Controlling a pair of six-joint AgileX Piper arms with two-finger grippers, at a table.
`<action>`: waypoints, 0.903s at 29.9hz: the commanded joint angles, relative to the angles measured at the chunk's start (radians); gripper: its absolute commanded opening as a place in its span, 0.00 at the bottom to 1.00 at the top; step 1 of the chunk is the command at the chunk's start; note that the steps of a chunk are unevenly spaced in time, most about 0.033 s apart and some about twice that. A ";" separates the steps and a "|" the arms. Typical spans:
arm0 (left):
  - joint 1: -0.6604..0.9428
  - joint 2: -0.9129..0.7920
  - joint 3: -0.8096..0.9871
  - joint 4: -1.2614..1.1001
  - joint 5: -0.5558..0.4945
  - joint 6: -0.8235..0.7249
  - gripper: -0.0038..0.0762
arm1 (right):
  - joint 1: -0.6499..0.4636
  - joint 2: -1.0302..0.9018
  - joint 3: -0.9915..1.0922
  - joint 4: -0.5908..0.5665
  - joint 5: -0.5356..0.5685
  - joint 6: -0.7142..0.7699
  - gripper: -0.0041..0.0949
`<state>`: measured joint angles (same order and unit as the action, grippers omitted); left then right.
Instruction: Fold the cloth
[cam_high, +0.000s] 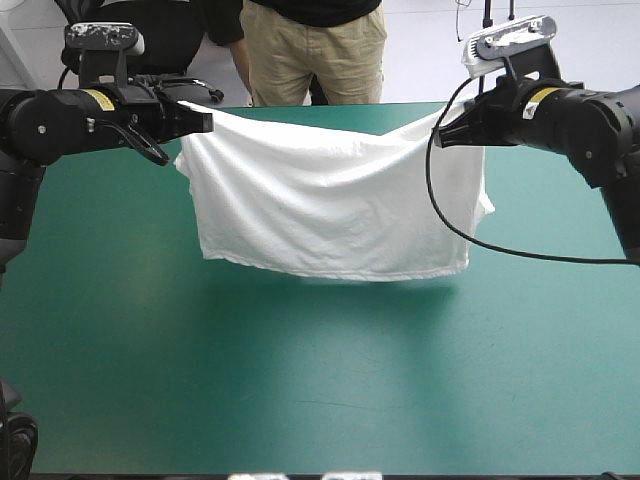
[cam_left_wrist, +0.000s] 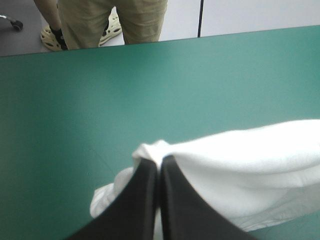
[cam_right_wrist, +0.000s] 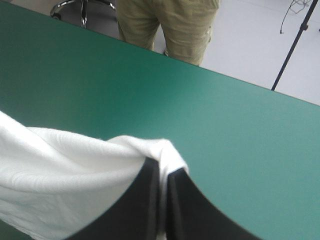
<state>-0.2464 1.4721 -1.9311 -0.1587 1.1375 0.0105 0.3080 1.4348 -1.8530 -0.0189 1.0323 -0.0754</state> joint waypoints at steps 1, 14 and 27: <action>-0.004 -0.040 -0.034 -0.018 -0.092 -0.001 0.03 | -0.008 -0.039 -0.052 -0.014 -0.063 -0.009 0.02; -0.004 0.076 -0.034 0.083 -0.474 0.019 0.03 | -0.008 0.143 -0.052 -0.246 -0.396 0.091 0.02; -0.004 0.190 -0.034 0.122 -0.648 0.027 0.03 | -0.056 0.224 -0.054 -0.388 -0.506 0.275 0.02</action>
<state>-0.2464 1.6891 -1.9358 -0.0404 0.5632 0.0377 0.2621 1.6893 -1.8739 -0.3830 0.5705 0.1949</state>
